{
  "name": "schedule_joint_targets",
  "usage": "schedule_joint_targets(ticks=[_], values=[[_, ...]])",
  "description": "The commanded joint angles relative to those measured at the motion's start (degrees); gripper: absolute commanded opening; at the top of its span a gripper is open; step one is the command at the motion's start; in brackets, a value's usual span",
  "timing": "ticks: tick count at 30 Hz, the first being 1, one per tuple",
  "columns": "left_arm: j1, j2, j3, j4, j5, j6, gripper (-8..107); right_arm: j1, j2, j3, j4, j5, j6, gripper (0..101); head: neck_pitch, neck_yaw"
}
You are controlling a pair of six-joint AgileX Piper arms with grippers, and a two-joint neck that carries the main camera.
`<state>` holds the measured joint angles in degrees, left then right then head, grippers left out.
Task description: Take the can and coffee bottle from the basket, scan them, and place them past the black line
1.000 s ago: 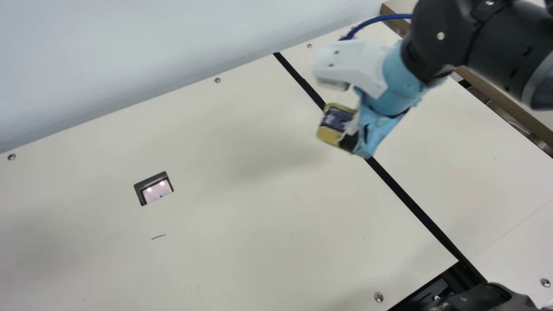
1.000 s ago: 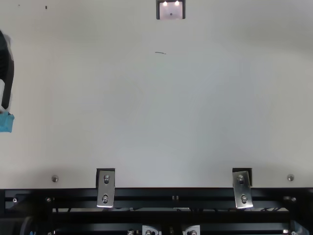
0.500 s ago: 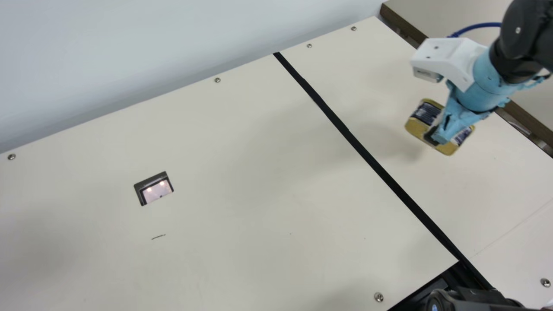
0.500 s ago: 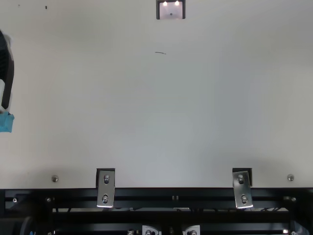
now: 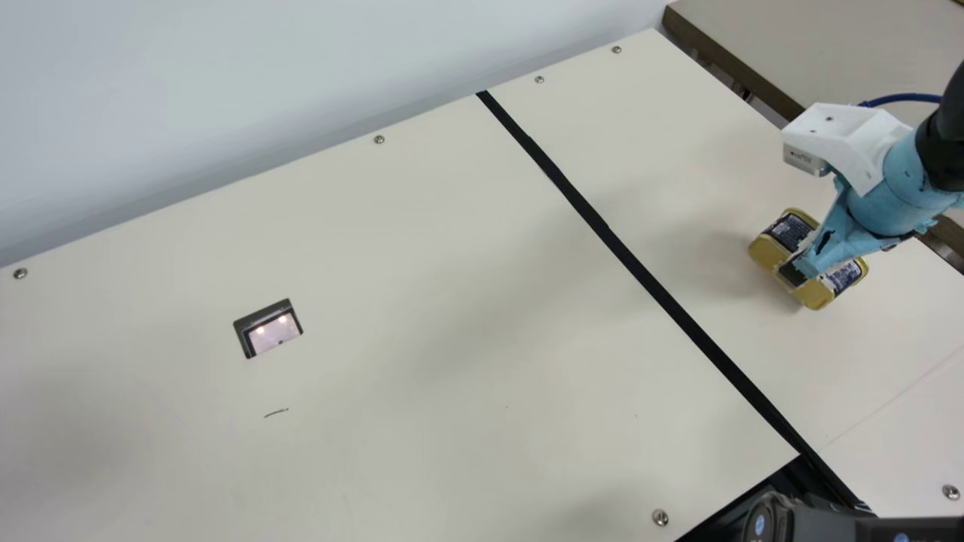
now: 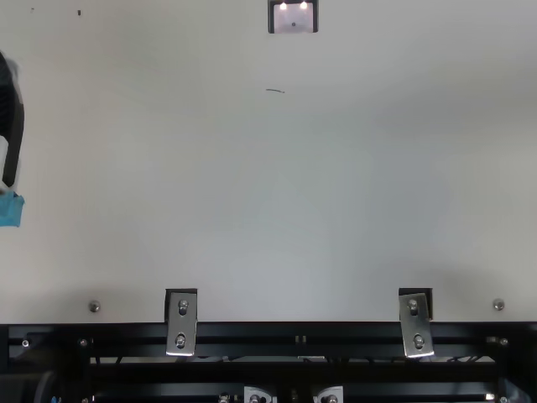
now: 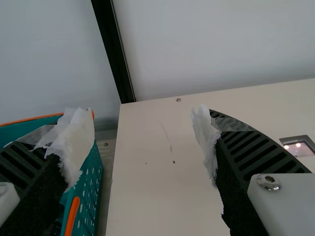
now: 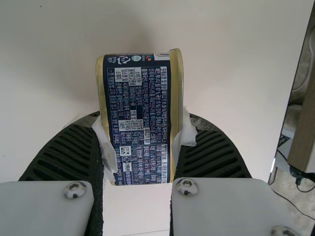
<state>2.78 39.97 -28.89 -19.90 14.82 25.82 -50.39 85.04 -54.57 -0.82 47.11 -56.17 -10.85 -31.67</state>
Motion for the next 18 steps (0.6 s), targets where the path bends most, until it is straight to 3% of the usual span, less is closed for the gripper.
schedule_joint_targets(ticks=[1, 10, 18], values=[[0.0, 0.0, 0.0, 0.0, 0.0, 0.0, 90, -0.4, 0.0, 0.4, 1.6, -0.4, -0.6, 101, -1.2, -0.7], [0.0, 0.0, 0.0, 0.0, 0.0, 0.0, 90, -1.2, -2.0, -0.1, 7.1, -1.3, -3.5, 101, -1.2, -0.7], [0.0, 0.0, 0.0, 0.0, 0.0, 0.0, 90, 0.8, -6.6, -5.5, 17.6, 3.0, -5.7, 101, -1.2, -0.7]])
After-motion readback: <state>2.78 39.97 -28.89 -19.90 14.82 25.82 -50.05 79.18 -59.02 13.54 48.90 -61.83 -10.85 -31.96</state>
